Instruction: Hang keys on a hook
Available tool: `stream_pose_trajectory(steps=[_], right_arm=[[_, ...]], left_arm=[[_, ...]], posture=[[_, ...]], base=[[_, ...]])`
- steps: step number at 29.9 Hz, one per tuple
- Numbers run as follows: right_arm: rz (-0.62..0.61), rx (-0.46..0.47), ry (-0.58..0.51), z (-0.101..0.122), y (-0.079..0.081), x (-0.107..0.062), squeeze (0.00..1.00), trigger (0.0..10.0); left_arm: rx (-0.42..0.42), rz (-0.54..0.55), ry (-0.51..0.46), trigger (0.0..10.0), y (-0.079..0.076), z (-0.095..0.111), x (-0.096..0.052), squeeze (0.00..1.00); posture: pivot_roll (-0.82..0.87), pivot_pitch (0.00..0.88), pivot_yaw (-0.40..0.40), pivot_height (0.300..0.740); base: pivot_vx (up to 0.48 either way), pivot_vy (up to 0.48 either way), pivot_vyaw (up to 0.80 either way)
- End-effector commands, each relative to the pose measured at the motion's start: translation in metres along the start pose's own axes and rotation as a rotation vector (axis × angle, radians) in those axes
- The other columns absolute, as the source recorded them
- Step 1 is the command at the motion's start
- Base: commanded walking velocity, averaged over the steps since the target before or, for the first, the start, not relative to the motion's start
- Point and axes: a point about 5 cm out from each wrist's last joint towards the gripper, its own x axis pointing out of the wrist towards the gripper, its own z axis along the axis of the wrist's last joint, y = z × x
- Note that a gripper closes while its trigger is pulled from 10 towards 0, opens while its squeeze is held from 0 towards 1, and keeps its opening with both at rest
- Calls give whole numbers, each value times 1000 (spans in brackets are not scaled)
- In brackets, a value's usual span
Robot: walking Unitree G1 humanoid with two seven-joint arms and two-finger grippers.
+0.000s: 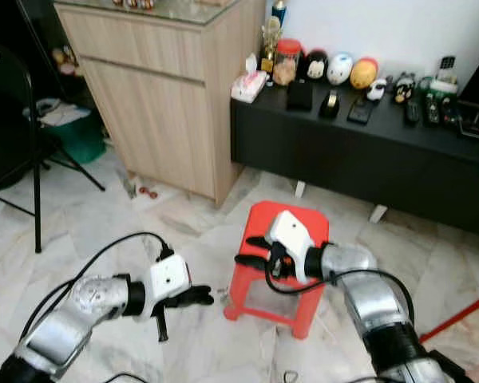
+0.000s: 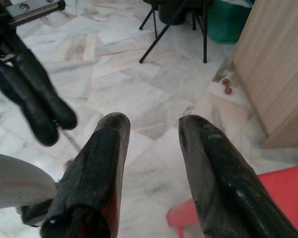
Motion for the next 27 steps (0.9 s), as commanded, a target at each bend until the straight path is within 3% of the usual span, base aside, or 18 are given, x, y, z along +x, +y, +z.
stream_pose_trajectory(steps=[1,2,4,5,6,8,9,12,13,14,18,20,21,27], right_arm=[[-26,13,-20,1,-2,-3,0,10000],[-70,53,-7,-9,-3,-4,0,10000],[-151,135,2,-25,-6,-5,0,10000],[-195,165,13,-32,-7,-4,0,10000],[-195,165,13,-32,-7,-4,0,10000],[-383,281,62,-58,-13,-5,0,10000],[-565,394,113,-84,-15,-8,0,10000],[-641,435,139,-95,-13,-10,0,10000],[-720,528,173,-113,-6,-12,0,10000],[-754,562,220,-127,2,-13,0,10000],[-804,617,343,-157,27,-12,0,10000],[-815,656,389,-171,43,-11,0,10000],[-850,706,435,-184,57,-14,0,10000],[-910,778,519,-203,80,-20,0,10000]], left_arm=[[-11,37,-9,0,3,0,-3,0],[-22,92,-20,0,6,-2,-4,0],[-49,181,-40,2745,13,-5,-6,0],[-60,220,-45,10000,15,-6,-7,0],[-60,220,-45,10000,15,-6,-7,0],[-95,308,-70,10000,21,-9,-11,0],[-143,391,-91,10000,25,-12,-13,0],[-165,424,-101,10000,27,-14,-14,0],[-180,490,-106,10000,29,-17,-15,0],[-190,527,-115,10000,30,-18,-15,0],[-230,618,-149,10000,31,-21,-14,0],[-268,704,-169,10000,34,-24,-18,0],[-305,805,-167,10000,37,-31,-24,0],[-371,969,-128,10000,35,-59,-37,0]], posture=[[128,97,-48,740],[128,97,-46,740],[130,98,-45,740],[131,98,-44,740],[131,98,-44,740],[132,98,-43,740],[133,98,-42,740],[133,98,-42,740],[132,97,-39,740],[132,95,-40,740],[131,95,-40,740],[126,93,-39,740],[123,93,-40,740],[136,89,-45,740]], base=[[0,0,0],[0,0,0],[0,0,0],[0,0,0],[0,0,0],[0,0,0],[0,0,0],[0,0,0],[0,0,0],[0,0,0],[0,0,0],[0,0,0],[0,0,0],[0,0,0]])
